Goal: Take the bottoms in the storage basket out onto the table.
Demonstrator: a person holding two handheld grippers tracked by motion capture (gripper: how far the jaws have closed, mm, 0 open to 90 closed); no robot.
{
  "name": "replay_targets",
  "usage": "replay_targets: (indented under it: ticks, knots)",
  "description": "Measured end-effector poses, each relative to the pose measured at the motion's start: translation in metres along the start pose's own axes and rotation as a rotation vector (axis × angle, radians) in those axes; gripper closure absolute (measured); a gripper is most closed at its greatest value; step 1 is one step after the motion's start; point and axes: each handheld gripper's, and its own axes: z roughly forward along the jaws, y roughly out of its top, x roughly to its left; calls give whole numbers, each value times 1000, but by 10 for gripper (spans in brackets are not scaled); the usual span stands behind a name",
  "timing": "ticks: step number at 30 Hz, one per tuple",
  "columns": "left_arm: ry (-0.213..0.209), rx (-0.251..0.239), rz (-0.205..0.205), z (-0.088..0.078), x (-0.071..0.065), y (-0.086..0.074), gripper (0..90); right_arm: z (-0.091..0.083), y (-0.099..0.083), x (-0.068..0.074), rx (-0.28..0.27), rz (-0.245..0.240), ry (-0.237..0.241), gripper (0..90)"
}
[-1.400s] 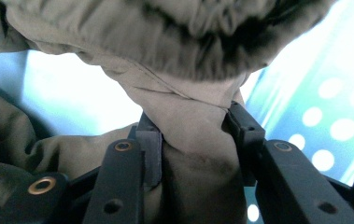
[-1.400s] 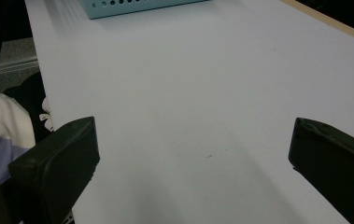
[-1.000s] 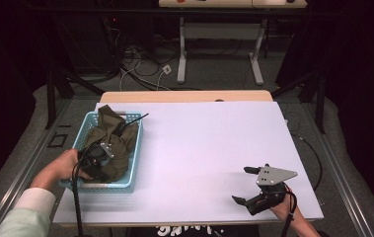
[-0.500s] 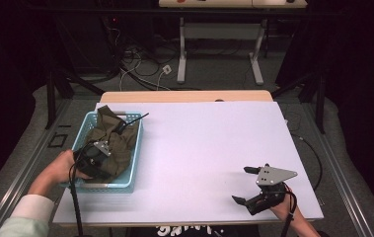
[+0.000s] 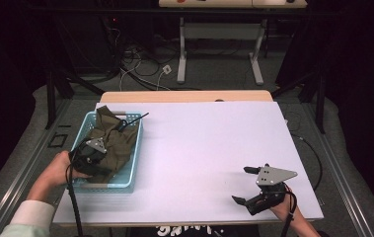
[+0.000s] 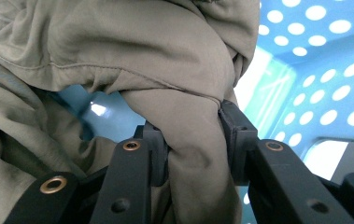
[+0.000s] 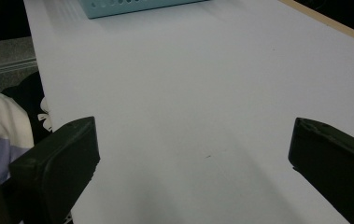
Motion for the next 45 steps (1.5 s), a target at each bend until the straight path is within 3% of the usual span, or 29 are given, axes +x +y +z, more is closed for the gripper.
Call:
replay_targets:
  ticks: [1, 7, 14, 16, 26, 32, 45]
  knots:
    - [8, -25, -13, -2, -1, 0, 682, 0, 0, 0, 2, 0, 1, 14]
    - [40, -61, -29, -5, -6, 4, 681, 0, 0, 0, 1, -2, 1, 15]
    - [59, -82, -28, -3, -11, 11, 681, 0, 0, 0, 1, -4, 2, 15]
    - [67, -122, -42, -3, -12, 13, 682, 0, 0, 0, 3, -3, 3, 15]
    - [92, -206, -78, -4, -14, 16, 681, 1, 1, 0, 0, -5, 5, 15]
    - [112, -195, -74, -4, -16, 22, 680, 0, 0, 0, 1, -6, 7, 15]
    - [134, -227, -66, -9, -22, 36, 679, 0, 1, 0, 0, -10, 10, 15]
